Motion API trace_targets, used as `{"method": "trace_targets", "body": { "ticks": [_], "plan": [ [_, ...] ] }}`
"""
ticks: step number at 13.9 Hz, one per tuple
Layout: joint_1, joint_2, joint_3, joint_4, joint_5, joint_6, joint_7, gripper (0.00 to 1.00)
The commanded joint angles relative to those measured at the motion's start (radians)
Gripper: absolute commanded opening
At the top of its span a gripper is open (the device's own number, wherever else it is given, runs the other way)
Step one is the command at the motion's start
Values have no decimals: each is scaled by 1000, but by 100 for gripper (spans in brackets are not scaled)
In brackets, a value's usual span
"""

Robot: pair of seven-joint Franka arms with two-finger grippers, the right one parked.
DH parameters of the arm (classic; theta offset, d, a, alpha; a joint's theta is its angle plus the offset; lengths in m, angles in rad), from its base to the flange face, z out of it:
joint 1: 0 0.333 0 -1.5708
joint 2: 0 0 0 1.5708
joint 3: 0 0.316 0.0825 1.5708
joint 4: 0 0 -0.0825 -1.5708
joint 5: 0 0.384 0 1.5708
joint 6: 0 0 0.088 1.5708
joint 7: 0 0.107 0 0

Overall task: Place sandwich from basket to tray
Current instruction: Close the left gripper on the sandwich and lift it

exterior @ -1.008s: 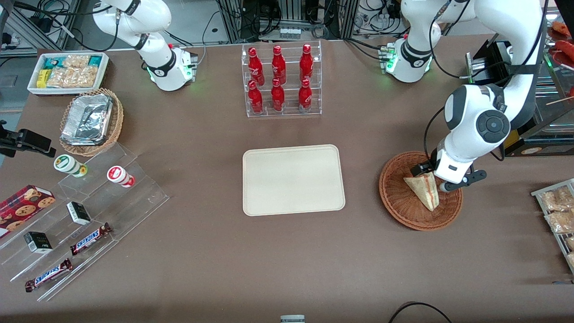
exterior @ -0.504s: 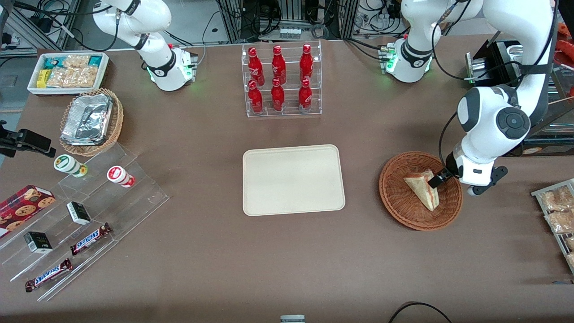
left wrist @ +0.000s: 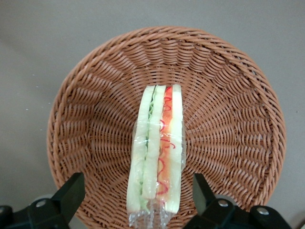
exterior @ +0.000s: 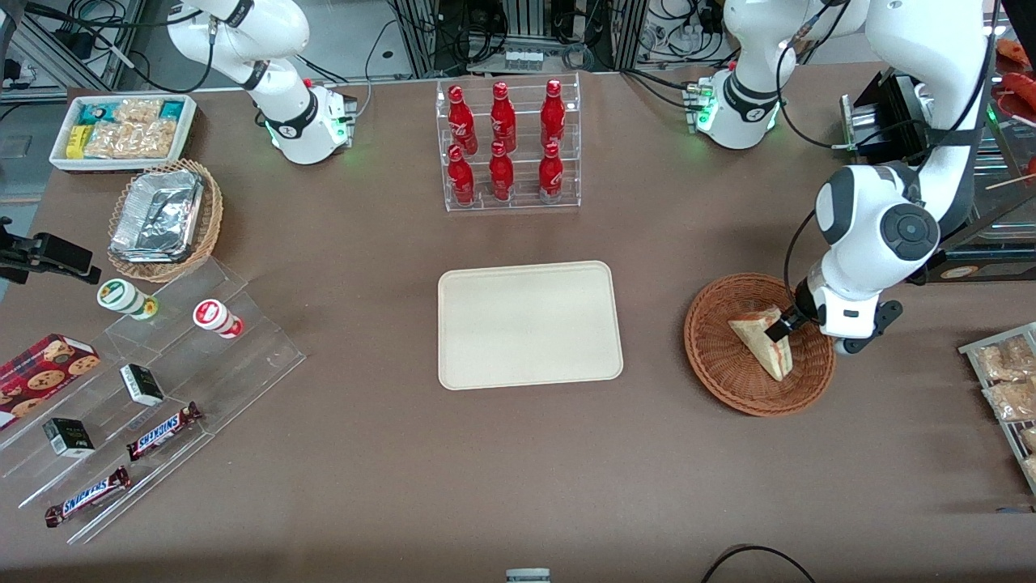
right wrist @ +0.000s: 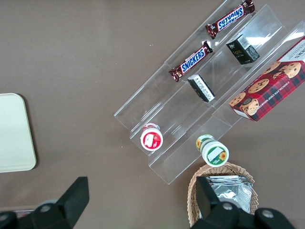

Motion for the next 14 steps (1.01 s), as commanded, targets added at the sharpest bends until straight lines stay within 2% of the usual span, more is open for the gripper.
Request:
{"method": "trace_targets", "body": {
  "ticks": [1, 6, 7, 8, 9, 10, 11, 14],
  "plan": [
    [-5, 39, -4, 1, -5, 32, -25, 100],
    [-5, 80, -5, 1, -11, 40, -31, 100],
    [-6, 83, -5, 1, -11, 40, -31, 97],
    [-6, 86, -5, 1, -12, 38, -34, 77],
    [-5, 86, -5, 3, -15, 34, -49, 51],
    [-5, 89, -5, 4, -15, 34, -61, 20],
    [-5, 89, -5, 9, -15, 29, -64, 0],
    [-5, 88, -5, 26, -15, 6, -61, 0]
  ]
}}
